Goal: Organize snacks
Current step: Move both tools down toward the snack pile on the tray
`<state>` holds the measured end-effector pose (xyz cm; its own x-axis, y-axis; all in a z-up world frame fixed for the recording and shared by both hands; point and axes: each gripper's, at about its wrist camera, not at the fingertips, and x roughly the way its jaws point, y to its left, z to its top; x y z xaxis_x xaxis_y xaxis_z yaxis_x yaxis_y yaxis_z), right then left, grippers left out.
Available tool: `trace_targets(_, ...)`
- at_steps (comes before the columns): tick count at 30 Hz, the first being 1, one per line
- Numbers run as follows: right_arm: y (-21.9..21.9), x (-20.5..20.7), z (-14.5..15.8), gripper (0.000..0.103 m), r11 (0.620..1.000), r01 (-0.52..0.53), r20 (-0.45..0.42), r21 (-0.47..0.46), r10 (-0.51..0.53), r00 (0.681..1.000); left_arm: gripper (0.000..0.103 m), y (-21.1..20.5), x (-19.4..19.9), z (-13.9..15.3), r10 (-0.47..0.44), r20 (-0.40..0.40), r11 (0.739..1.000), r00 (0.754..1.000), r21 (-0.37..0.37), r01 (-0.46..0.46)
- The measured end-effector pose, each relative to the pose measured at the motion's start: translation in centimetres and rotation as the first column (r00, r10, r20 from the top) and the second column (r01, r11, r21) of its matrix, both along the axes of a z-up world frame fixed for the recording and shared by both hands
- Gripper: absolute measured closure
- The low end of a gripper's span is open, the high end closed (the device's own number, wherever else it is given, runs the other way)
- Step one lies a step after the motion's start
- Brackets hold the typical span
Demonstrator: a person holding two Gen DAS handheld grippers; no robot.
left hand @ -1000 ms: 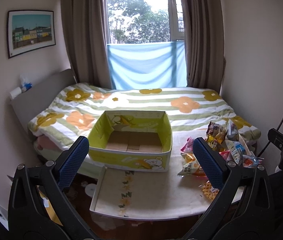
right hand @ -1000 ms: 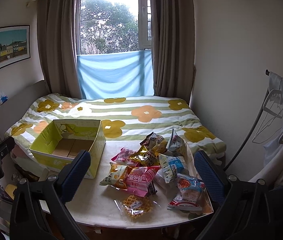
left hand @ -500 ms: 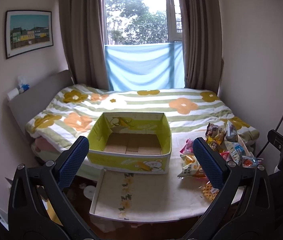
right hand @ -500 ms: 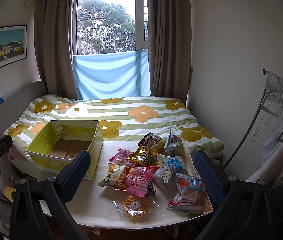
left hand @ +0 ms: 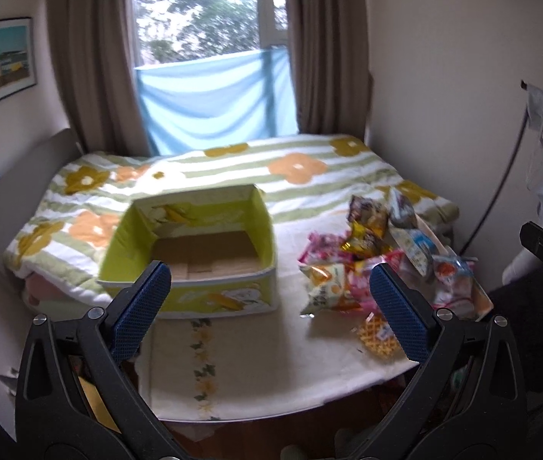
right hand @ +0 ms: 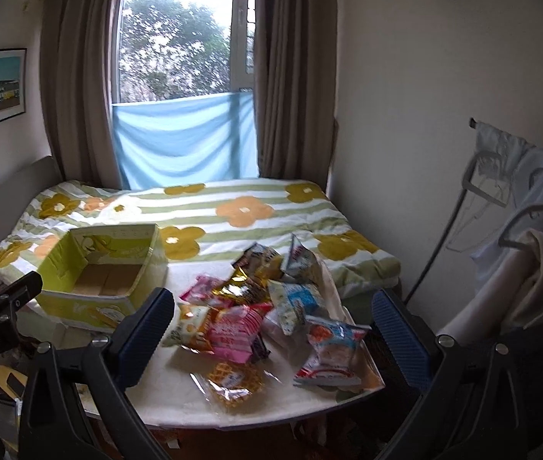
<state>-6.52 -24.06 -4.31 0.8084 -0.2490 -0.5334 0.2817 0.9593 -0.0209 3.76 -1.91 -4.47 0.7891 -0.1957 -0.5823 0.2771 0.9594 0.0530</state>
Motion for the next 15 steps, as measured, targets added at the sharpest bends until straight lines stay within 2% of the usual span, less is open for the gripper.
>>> trace_targets(8, -6.3, 1.8, -4.1, 0.0, 0.994, 0.018, -0.083, 0.108, -0.009, 0.997, 0.0, -7.1, 3.1, -4.2, -0.103, -0.114, 0.995, 0.988, -0.008, 0.102)
trace_targets(12, -10.0, 4.3, -6.8, 0.0, 0.986, 0.017, -0.148, 0.168, 0.009, 0.989, 0.0, -11.1, 5.0, -6.8, -0.128, -0.201, 0.992, 0.971, -0.03, 0.124)
trace_targets(15, -12.3, 6.0, -9.3, 0.0, 0.975, 0.017, -0.21, 0.221, 0.03, 0.977, 0.0, -14.1, 6.3, -8.8, -0.136, -0.257, 0.991, 0.957, -0.015, 0.137)
